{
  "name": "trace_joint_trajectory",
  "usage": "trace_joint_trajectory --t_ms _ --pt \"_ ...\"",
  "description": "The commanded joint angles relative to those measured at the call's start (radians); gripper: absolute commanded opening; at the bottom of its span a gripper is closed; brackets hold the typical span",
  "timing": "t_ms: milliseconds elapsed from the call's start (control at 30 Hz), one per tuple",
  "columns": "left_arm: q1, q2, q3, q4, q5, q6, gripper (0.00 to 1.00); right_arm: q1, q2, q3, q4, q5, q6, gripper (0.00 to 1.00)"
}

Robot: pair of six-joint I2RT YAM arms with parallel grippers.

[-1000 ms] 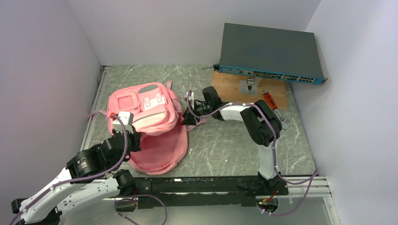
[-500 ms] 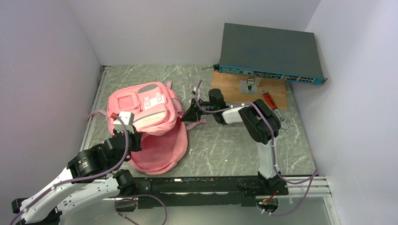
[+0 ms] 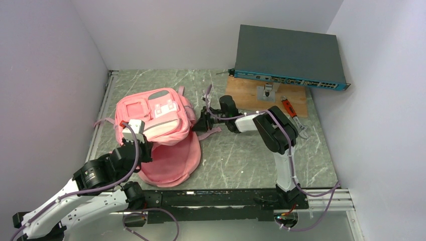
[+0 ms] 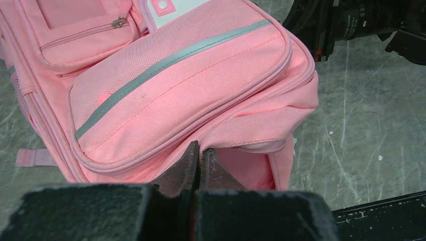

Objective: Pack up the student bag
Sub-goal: Zip the student bag at the center of the board.

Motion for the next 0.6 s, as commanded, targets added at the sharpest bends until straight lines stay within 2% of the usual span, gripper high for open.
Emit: trace_joint_trajectory --t_ms 0,133,367,433,500,567 --pt "0.003 0.006 0.013 0.087 -0.031 -0.011 0.0 0.024 -0.056 0.066 -0.129 0.112 -0.138 0.31" --pt "0.003 0.003 0.01 0.084 -0.031 -0.014 0.0 0.03 -0.062 0.091 -0.202 0.178 -0.178 0.32" --pt "0.003 -0.01 0.004 0.078 -0.035 -0.016 0.0 0.028 -0.064 0.109 -0.221 0.22 -0.175 0.35" --pt "0.003 -0.01 0.005 0.074 -0.036 -0.018 0.0 0.028 -0.057 0.123 -0.23 0.215 -0.179 0.29" --pt "0.003 -0.01 0.007 0.07 -0.037 -0.02 0.0 0.027 -0.05 0.141 -0.253 0.203 -0.185 0.18" --pt "0.003 -0.013 0.007 0.064 -0.039 -0.022 0.0 0.027 -0.05 0.136 -0.252 0.19 -0.183 0.14"
